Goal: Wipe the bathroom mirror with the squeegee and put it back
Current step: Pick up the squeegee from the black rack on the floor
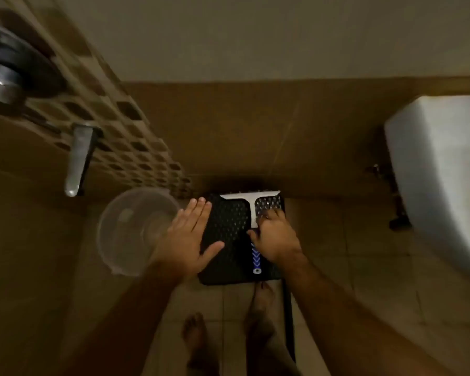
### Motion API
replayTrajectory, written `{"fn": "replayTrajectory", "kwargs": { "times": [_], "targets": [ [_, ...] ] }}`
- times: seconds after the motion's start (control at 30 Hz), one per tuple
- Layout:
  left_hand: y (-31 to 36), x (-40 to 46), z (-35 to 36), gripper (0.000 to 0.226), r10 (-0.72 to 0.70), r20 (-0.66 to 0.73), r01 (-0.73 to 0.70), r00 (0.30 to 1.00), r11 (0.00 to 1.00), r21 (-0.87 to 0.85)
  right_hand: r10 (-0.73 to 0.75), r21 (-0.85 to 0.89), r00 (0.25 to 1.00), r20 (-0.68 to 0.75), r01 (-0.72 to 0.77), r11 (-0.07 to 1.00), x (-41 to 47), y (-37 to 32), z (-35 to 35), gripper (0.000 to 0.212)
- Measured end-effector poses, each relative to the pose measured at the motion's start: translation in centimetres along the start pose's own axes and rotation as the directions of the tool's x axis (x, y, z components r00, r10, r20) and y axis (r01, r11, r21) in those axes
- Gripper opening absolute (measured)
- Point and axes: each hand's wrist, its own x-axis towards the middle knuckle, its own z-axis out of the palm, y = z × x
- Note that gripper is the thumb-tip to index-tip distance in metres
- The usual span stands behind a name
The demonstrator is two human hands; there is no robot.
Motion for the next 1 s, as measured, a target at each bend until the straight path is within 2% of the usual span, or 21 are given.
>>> {"fn": "replayTrajectory", "kwargs": {
  "times": [0.1,0.2,0.4,0.53,0.63,0.73,0.83,1.0],
  "targets": [
    [-0.3,0.8,2.7,0.09,-0.004,0.006,0.004,1.0,1.0,0.003,0.204,0.188,0.974,0.101,-0.22,0.957,1.4,0.0,3.1,0.048],
    [-0.7,1.2,5.4,0.088,-0.005,-0.014,0.005,1.0,1.0,0.021,0.346,0.322,0.913,0.215,-0.401,0.858,2.2,0.1,5.7,0.051],
    [-1.6,1.2,8.5,0.088,-0.011,0.047,0.011,0.999,1.0,0.004,0.493,0.56,0.822,0.284,-0.56,0.61,3.3,0.8,10.0,0.052],
    [-1.7,0.7,9.2,0.087,-0.005,0.055,0.006,0.998,1.0,-0.025,0.532,0.582,0.796,0.289,-0.587,0.562,3.6,1.1,11.3,0.046],
    [-1.4,0.4,8.4,0.088,-0.009,0.038,0.01,0.999,0.999,-0.03,0.535,0.628,0.811,0.237,-0.548,0.553,2.7,0.8,11.1,0.038],
    [-1.0,0.0,6.7,0.088,-0.006,0.016,0.006,1.0,0.999,-0.034,0.506,0.743,0.816,0.281,-0.518,0.423,1.6,0.3,9.8,0.029],
    [-0.6,-0.6,4.2,0.09,0.006,-0.017,-0.006,1.0,1.0,-0.025,0.536,0.756,0.825,0.177,-0.463,0.463,0.2,-0.3,8.0,0.027],
    [0.6,-2.5,-1.5,0.091,0.078,-0.08,-0.075,0.994,0.996,0.051,0.547,0.818,0.835,0.063,-0.357,0.451,-3.7,-2.2,3.6,0.024]
  ]
}}
